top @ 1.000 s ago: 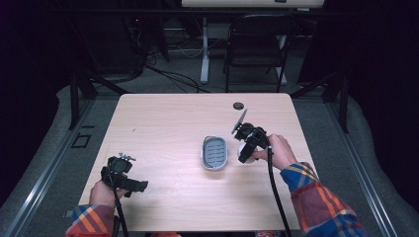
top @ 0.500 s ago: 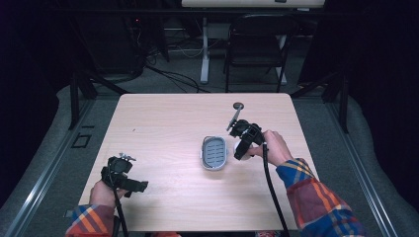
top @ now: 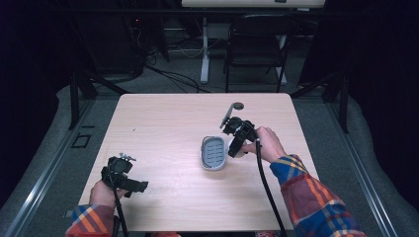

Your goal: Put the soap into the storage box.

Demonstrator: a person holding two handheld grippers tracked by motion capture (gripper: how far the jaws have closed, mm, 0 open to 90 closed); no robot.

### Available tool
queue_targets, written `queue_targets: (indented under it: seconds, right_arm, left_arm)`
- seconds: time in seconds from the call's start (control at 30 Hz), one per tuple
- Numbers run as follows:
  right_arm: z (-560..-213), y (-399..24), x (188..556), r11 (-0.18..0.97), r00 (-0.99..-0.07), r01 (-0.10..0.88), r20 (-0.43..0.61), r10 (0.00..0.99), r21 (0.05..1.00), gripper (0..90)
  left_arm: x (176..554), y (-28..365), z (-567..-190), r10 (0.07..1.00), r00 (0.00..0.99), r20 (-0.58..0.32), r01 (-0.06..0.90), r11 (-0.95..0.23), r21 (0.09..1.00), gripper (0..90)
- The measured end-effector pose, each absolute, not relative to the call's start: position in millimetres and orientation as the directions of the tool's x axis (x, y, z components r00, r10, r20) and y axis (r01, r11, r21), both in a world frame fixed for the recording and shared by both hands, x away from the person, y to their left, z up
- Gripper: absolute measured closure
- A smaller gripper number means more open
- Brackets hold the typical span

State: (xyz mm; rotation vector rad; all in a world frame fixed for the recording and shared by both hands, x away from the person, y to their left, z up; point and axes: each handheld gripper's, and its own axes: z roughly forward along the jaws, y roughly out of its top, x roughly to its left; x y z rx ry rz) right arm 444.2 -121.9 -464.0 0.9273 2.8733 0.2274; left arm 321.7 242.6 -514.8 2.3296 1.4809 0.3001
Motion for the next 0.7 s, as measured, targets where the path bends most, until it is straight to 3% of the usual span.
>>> queue_targets:
  seconds: [0.7]
  right_arm:
    - [-459.2, -92.0, 454.4, 0.836, -0.84, 0.525, -0.061, 0.539, 0.161, 22.5]
  left_arm:
    - [320.7, 242.8, -514.9, 0.905, 0.425, -0.01, 0.831, -0.385, 0.401, 0.0]
